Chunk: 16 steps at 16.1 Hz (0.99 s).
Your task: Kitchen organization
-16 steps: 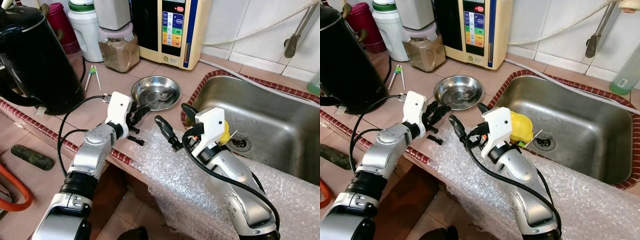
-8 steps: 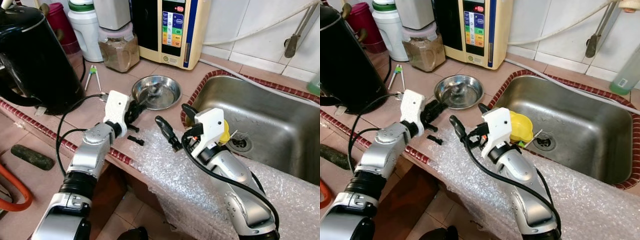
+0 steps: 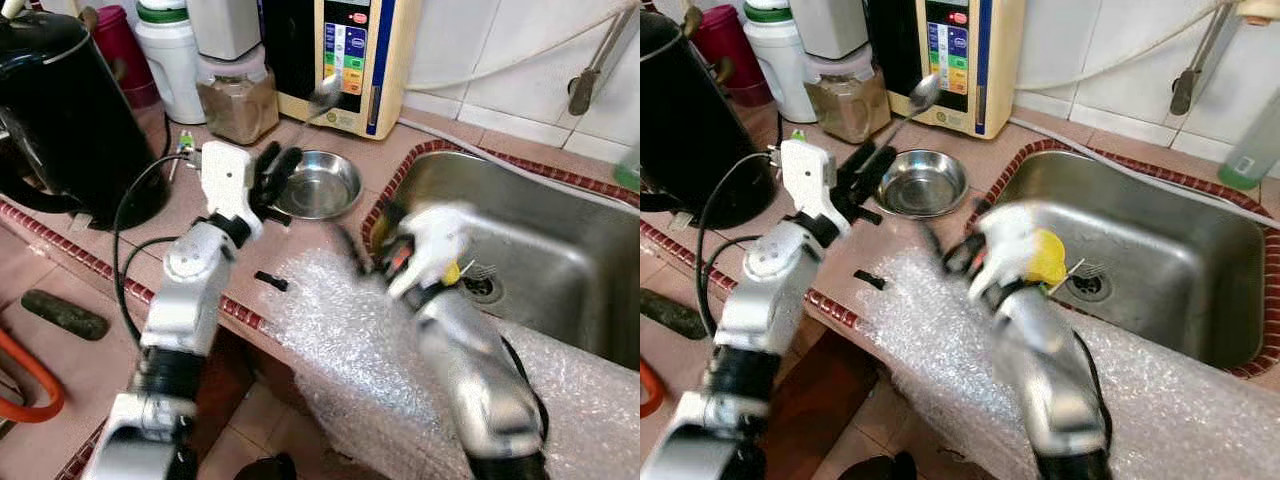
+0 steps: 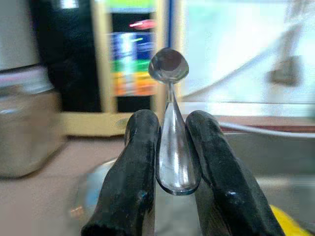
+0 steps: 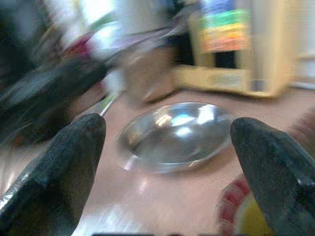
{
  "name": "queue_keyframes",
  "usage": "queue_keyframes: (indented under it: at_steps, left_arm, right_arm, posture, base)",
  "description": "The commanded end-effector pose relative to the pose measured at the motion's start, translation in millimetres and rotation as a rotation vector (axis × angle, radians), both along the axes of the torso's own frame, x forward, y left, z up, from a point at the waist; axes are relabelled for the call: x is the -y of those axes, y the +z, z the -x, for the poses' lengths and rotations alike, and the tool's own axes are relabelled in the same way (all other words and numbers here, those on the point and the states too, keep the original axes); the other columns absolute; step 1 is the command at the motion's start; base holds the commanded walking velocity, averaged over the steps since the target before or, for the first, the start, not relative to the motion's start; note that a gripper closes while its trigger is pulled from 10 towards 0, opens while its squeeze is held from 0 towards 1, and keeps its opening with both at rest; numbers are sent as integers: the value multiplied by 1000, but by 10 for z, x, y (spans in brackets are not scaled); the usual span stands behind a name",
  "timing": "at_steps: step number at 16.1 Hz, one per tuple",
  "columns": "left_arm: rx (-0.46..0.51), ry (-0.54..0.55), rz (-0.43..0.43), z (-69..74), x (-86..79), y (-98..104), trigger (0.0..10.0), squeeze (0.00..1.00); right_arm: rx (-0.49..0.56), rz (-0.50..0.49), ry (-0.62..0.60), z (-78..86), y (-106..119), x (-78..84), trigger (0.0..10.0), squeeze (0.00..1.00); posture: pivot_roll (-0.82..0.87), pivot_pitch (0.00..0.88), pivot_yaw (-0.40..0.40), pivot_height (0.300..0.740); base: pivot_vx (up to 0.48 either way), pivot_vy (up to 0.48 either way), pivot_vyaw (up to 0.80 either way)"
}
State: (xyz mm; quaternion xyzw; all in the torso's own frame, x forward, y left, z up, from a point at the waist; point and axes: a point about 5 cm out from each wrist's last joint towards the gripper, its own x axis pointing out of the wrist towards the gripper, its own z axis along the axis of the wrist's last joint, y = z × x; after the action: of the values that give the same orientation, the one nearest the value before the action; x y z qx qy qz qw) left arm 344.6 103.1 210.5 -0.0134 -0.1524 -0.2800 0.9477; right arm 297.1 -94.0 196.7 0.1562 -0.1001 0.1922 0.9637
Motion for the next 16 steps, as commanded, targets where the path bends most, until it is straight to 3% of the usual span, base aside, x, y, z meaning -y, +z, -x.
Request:
queue_keyframes:
  at_steps: [1,3,8,12,16]
  left_arm:
    - [17,-51,-10,57,66,28,0,0]
    - [24,-128,-26,162,218,-35,0,0]
    - [46,-250,-24,314,452,17,0,0]
    - [42,-289,-34,388,523,-1,0,0]
    - [30,-244,-25,352,463,3,0,0]
  right_arm:
    - [-29,-94,-34,-45,31,88,10000,0]
    - [-50,-307,-52,-142,134,173,10000,0]
    - [-103,-485,-19,-219,141,115,10000,0]
    - [-113,-542,26,-352,203,0,10000,0]
    - [-110,-525,21,-382,202,51,10000,0]
  posture:
    - [25,105,42,740]
    - [26,104,39,740]
    - [24,106,38,740]
    - [31,104,39,740]
    - [32,106,35,740]
  base:
    - [0,0,0]
    - [0,0,0]
    - [0,0,0]
    - [0,0,0]
    - [0,0,0]
